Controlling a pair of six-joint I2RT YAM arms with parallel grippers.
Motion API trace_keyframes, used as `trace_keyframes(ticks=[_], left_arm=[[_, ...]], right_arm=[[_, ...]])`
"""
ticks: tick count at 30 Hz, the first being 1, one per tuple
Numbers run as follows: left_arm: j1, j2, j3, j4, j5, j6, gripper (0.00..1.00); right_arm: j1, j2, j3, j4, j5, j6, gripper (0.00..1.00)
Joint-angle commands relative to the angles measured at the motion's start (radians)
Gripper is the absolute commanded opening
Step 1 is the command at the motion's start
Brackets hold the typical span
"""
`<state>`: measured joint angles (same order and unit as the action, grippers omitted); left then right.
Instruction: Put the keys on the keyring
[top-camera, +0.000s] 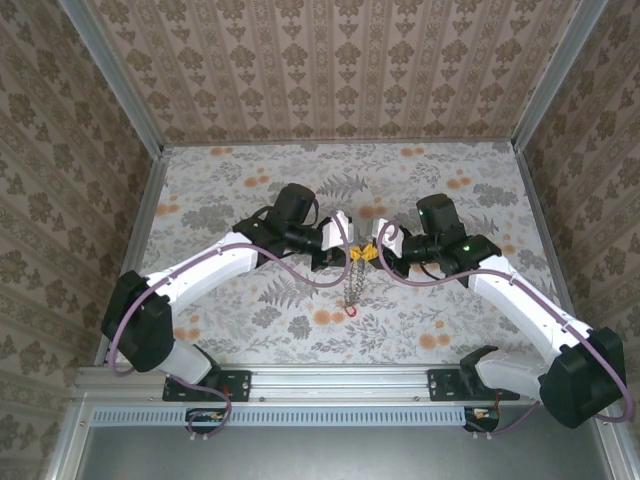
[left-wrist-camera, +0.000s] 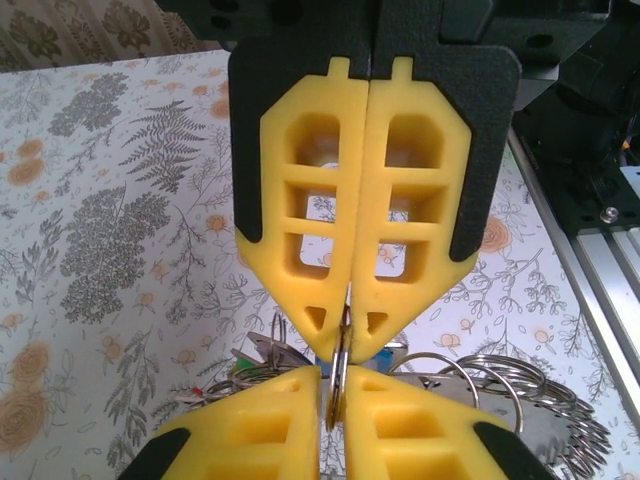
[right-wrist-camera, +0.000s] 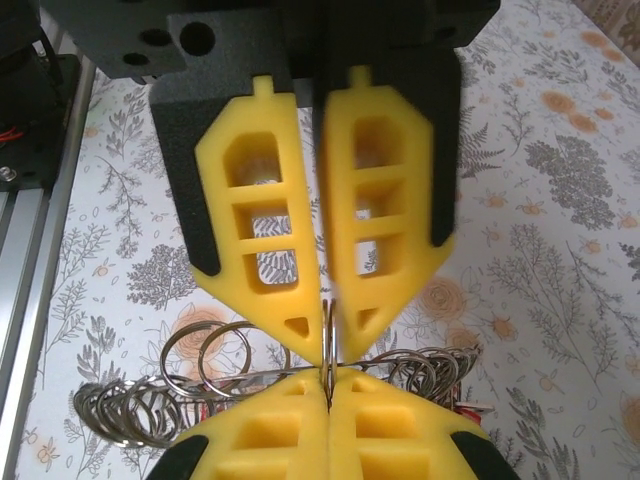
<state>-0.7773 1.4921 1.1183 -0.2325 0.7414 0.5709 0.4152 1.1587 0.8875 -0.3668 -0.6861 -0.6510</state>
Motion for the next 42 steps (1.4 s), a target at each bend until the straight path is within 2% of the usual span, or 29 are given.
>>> trace_keyframes(ticks=[1, 2, 8, 14, 17, 20, 22, 23, 29, 32, 38, 42], left_arm=[[-0.004, 0.013, 0.029, 0.0, -0.014, 0.005, 0.04], [-0.005, 0.013, 0.028, 0.0, -0.015, 0.006, 0.01], [-0.001, 0.003, 0.017, 0.022, 0.028, -0.005, 0.0], [0.042, -0.024, -0.034, 0.156, 0.191, -0.082, 0.0], [0.055, -0.025, -0.036, 0.166, 0.23, -0.092, 0.0], [0.058, -0.024, -0.038, 0.162, 0.237, -0.091, 0.0], [0.058, -0.024, -0.04, 0.151, 0.215, -0.089, 0.01], [0.056, -0.025, -0.037, 0.14, 0.195, -0.084, 0.07], [0.025, -0.011, 0.003, 0.002, -0.028, 0.0, 0.2], [0.014, -0.007, 0.021, -0.021, -0.079, 0.016, 0.2], [0.007, -0.003, 0.031, -0.024, -0.091, 0.019, 0.19], [0.003, 0.002, 0.046, -0.045, -0.092, 0.02, 0.09]], right_arm=[[0.009, -0.004, 0.02, 0.045, -0.026, 0.002, 0.01], [0.01, -0.005, 0.019, 0.047, -0.024, 0.001, 0.01], [0.01, -0.018, -0.021, 0.085, 0.017, 0.014, 0.07], [0.008, -0.016, -0.085, 0.206, -0.002, 0.074, 0.13], [0.009, -0.017, -0.093, 0.258, -0.033, 0.109, 0.12], [0.008, -0.022, -0.086, 0.269, -0.05, 0.118, 0.07], [0.008, -0.022, -0.072, 0.252, -0.048, 0.115, 0.03], [0.009, -0.022, -0.066, 0.237, -0.044, 0.107, 0.02], [0.014, -0.011, 0.0, 0.095, 0.008, 0.036, 0.0], [0.023, 0.002, 0.033, 0.035, 0.04, 0.005, 0.0], [0.034, 0.002, 0.041, 0.019, 0.046, -0.005, 0.0], [0.042, -0.003, 0.046, 0.011, 0.058, -0.005, 0.0]])
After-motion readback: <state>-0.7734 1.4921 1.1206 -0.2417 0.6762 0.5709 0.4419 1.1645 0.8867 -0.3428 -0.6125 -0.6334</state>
